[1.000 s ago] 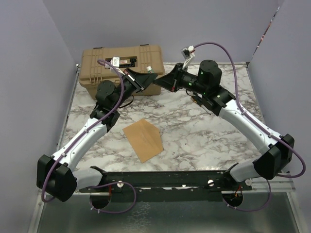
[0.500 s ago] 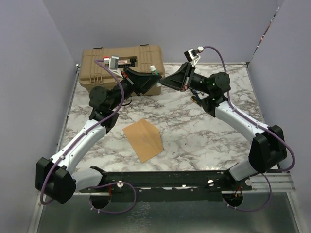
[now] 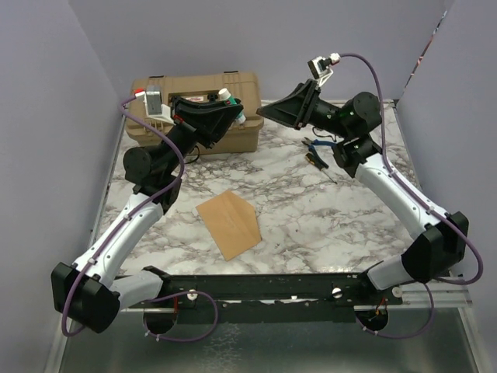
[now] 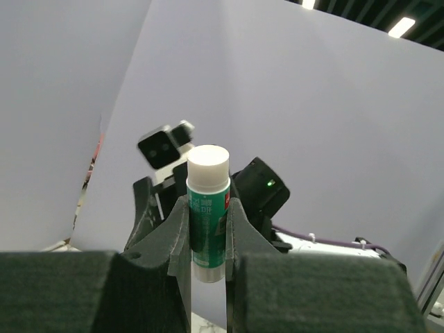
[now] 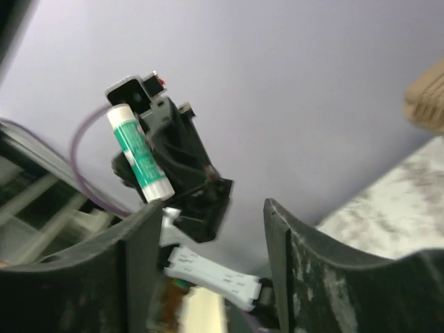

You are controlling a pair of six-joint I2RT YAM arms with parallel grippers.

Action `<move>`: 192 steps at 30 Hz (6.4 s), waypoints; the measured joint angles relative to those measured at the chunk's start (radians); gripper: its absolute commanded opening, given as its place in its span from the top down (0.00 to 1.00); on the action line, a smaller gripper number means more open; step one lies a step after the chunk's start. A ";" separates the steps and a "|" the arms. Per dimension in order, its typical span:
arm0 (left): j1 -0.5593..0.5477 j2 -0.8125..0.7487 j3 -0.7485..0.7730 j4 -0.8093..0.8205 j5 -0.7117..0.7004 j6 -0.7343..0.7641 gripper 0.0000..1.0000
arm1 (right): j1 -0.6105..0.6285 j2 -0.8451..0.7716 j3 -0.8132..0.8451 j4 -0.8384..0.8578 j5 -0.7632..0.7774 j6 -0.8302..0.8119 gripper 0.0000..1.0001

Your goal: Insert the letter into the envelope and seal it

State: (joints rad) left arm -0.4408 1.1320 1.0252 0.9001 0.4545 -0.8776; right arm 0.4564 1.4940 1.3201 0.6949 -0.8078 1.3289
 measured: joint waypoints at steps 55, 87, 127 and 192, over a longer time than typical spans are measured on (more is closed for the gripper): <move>0.000 -0.016 -0.046 -0.027 -0.067 -0.132 1.00 | 0.258 -0.023 0.263 -0.582 0.148 -0.877 0.82; -0.003 0.026 -0.114 0.183 0.039 -0.148 1.00 | 0.103 0.037 0.029 0.111 -0.098 0.154 0.92; 0.005 0.023 -0.121 0.101 -0.085 -0.338 1.00 | 0.268 -0.159 0.013 -0.280 0.203 -1.594 0.53; 0.008 0.069 -0.106 0.192 -0.154 -0.309 1.00 | 0.274 -0.073 0.102 -0.280 0.321 -1.107 1.00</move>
State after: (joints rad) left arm -0.4328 1.2011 0.9192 1.0924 0.3008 -1.1866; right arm 0.7300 1.4212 1.4223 0.4152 -0.4866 0.2222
